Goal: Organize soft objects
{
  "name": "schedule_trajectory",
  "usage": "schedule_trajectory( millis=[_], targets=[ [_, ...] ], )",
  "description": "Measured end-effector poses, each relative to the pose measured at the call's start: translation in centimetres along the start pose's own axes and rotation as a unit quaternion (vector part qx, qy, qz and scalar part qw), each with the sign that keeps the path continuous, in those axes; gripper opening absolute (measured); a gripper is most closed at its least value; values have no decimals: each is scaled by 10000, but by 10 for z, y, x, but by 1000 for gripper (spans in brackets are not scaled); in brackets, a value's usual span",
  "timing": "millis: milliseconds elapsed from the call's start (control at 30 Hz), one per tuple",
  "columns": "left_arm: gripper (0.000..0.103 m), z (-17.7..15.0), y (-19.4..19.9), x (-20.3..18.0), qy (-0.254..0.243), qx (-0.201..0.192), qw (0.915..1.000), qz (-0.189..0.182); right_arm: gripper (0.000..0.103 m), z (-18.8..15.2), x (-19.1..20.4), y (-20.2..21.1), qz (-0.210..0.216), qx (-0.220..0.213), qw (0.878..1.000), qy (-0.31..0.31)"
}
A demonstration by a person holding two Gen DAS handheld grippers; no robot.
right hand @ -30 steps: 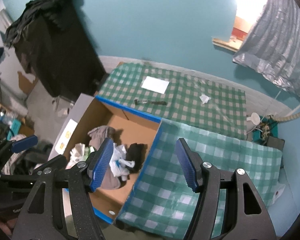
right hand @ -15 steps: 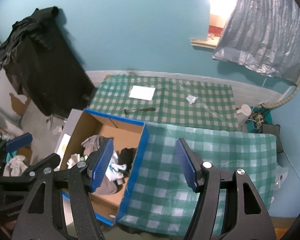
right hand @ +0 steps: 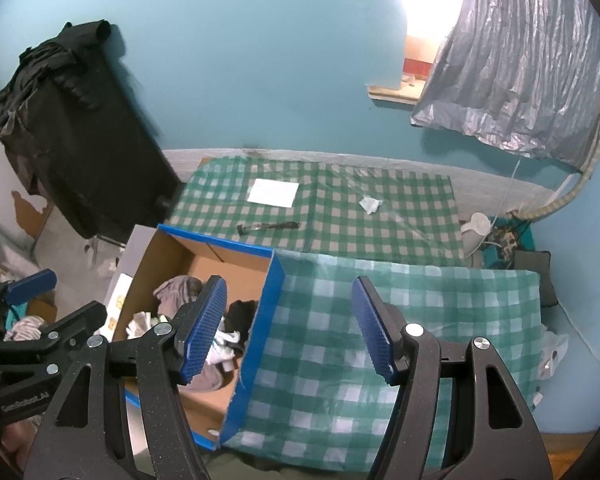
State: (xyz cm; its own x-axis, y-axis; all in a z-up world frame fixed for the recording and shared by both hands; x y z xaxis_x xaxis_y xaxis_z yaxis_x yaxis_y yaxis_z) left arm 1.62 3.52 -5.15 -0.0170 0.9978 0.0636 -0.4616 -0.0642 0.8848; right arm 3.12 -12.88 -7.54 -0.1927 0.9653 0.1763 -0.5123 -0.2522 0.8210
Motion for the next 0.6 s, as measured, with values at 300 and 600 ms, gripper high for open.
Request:
schedule_trajectory(
  millis=[300,600],
  targets=[
    [81,-1,-2,-1,61,62,10000,-21,64,2,0,-2,64,35,10000,58],
    [81,0,-6,-1,50,106,9999,24,64,5,4,-4,107,61,9998,137]
  ],
)
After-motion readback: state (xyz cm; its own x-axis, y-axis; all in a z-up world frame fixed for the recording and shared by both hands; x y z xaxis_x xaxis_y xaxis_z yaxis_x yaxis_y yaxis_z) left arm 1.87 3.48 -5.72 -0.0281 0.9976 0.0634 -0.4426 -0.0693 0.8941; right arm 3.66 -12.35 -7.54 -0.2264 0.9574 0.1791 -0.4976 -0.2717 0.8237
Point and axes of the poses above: each gripper's, at about its wrist camera, not at the fingertips, and y roughly against the way its jaws point, x to its left, z to its top, the point moved 5 cm from there along -y, roughly the way its jaws point, and after that the axes turned 4 degrees about z, right-handed, at the moved point
